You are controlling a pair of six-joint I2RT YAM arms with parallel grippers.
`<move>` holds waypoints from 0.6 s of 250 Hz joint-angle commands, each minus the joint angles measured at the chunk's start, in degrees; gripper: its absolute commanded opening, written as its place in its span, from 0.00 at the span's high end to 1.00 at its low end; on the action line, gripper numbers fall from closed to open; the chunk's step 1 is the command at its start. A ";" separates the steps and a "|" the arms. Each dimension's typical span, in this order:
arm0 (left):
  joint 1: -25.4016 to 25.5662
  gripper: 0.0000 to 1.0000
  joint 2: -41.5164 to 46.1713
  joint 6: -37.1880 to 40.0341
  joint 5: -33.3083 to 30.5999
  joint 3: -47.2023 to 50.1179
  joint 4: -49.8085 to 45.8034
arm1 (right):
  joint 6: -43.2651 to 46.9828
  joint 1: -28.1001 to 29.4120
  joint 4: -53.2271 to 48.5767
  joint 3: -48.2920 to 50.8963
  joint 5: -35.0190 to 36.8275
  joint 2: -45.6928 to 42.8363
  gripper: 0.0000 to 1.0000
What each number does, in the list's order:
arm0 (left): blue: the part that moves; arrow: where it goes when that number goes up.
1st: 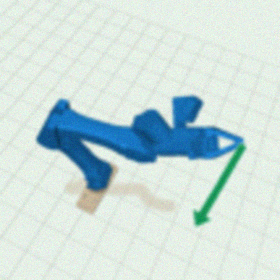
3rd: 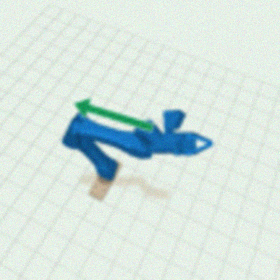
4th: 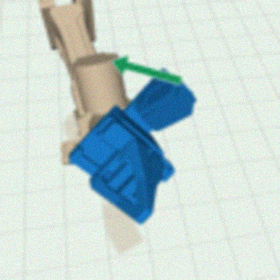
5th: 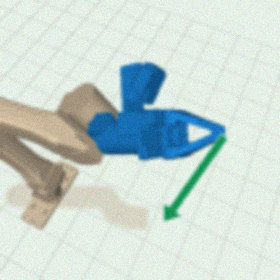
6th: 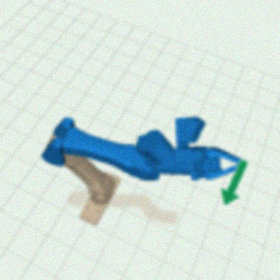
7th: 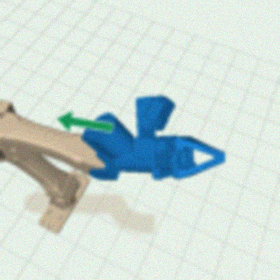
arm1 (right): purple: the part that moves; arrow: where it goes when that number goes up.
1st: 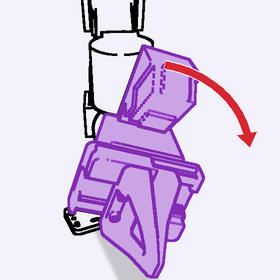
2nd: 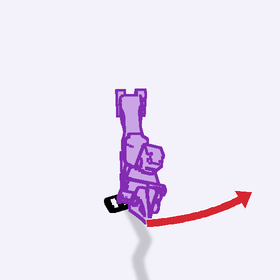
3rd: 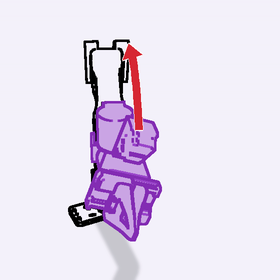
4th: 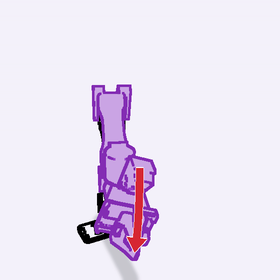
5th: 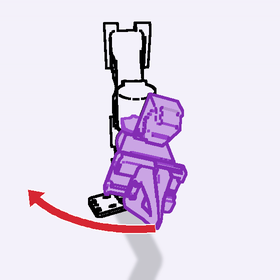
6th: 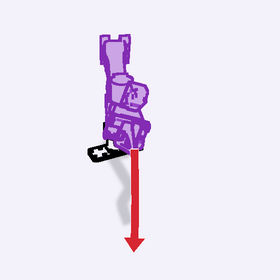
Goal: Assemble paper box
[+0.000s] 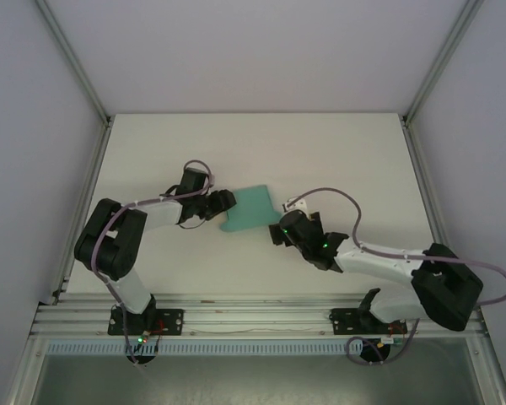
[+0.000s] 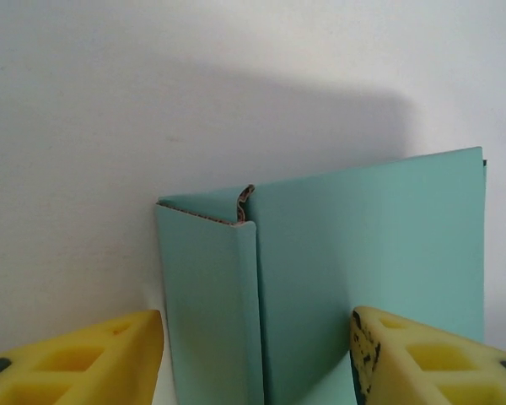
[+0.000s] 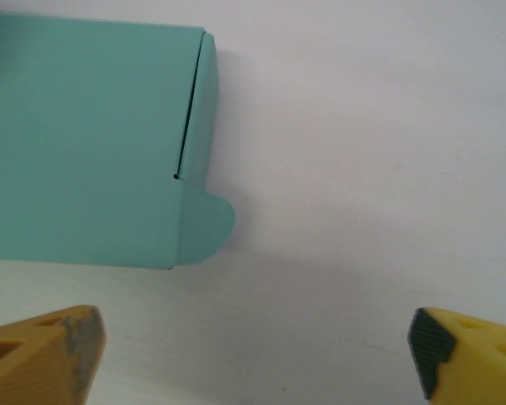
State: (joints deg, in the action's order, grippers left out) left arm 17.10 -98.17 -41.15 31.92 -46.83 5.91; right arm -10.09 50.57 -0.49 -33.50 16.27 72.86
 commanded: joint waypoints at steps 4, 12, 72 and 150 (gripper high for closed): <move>-1.19 0.45 -3.30 1.51 1.12 1.10 2.35 | -3.03 -3.19 1.90 1.03 -0.76 -3.78 0.00; -1.52 0.47 -3.87 1.25 1.82 1.36 3.42 | -3.80 -5.14 2.38 0.96 -4.49 -4.14 0.00; -3.75 0.66 -6.59 0.83 7.18 3.51 10.06 | -9.78 -17.28 -0.52 -8.46 -30.53 2.19 0.00; -6.10 0.78 -7.75 -1.70 11.81 6.29 16.24 | -14.01 -21.85 -4.55 -20.66 -43.05 17.22 0.00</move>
State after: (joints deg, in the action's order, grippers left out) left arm 12.21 -102.91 -42.00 42.70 -43.20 22.55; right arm -21.74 29.45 -1.50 -50.78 -19.42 85.91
